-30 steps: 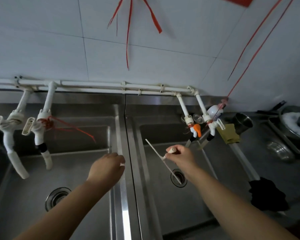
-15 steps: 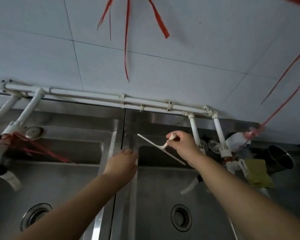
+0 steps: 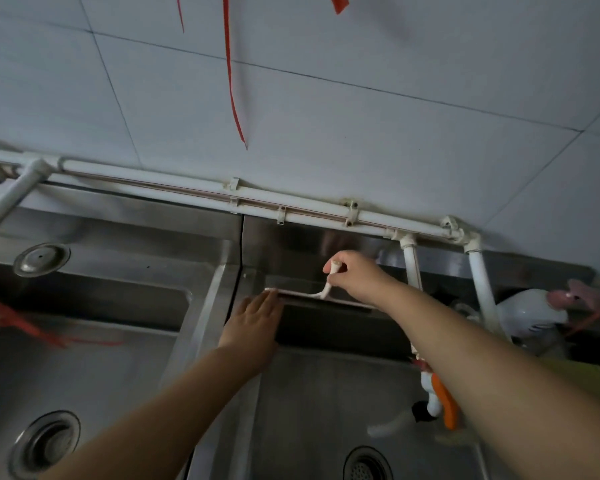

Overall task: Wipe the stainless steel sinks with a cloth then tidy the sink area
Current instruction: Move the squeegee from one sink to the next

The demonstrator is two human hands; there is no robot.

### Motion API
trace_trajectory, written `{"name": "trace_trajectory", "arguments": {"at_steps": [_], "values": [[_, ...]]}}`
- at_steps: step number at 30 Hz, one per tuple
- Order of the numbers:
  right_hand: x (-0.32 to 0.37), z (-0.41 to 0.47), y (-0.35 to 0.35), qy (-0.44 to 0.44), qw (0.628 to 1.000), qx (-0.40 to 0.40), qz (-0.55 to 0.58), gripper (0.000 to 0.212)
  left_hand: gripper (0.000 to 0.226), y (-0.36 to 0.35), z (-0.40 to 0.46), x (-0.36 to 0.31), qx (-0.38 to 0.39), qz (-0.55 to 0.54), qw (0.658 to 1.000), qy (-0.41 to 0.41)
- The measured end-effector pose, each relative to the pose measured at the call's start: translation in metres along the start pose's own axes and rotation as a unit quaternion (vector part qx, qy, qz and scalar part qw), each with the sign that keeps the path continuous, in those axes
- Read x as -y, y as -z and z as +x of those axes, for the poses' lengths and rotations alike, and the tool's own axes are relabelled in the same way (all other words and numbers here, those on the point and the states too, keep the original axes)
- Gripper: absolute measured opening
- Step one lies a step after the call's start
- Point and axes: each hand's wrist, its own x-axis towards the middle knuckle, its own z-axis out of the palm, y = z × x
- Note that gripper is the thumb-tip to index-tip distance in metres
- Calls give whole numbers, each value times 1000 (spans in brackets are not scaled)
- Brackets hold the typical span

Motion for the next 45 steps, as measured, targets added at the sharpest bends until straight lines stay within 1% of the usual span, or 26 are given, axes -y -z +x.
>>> {"name": "trace_trajectory", "arguments": {"at_steps": [2,5,6,8,10,11,13,16,21,26,29,33,38,41,45], "values": [[-1,7,1,-4,1000,5,1,13,78,-3,3,-3,10,9,1000,5],[-2,16,0,-13,1000,-10,0,14,76,-3,10,-6,-17,17,1000,15],[-3,18,-1,-19,999,-28,-14,14,76,-2,14,-6,-24,18,999,17],[-6,19,-5,-35,994,-90,-48,13,78,1,20,-6,-24,27,999,21],[-12,14,-11,-46,986,-152,-56,13,80,3,25,-6,-18,39,999,21],[-15,10,-14,-47,983,-171,-53,17,81,4,26,-6,-17,44,999,21],[-21,2,-17,-51,981,-184,-47,29,81,5,27,-7,-16,51,998,18],[-26,-11,-19,-57,980,-183,-49,30,80,6,27,-8,-16,47,999,21],[-22,-28,-17,-57,978,-158,-124,27,71,13,22,-13,-40,35,998,25],[-11,-48,-23,-39,966,-125,-221,15,56,22,-3,-14,-55,14,998,26],[1,-60,-35,-27,966,-98,-237,13,50,28,-29,-11,-53,4,998,38],[27,-87,-50,-9,962,-62,-265,12,44,37,-74,-3,-52,2,997,64],[64,-129,-70,15,949,16,-315,13,39,55,-140,16,-51,4,995,89],[91,-152,-94,47,933,28,-355,16,37,66,-185,35,-54,10,993,102],[133,-182,-146,80,912,41,-400,13,37,76,-255,70,-50,-2,990,130]]}}
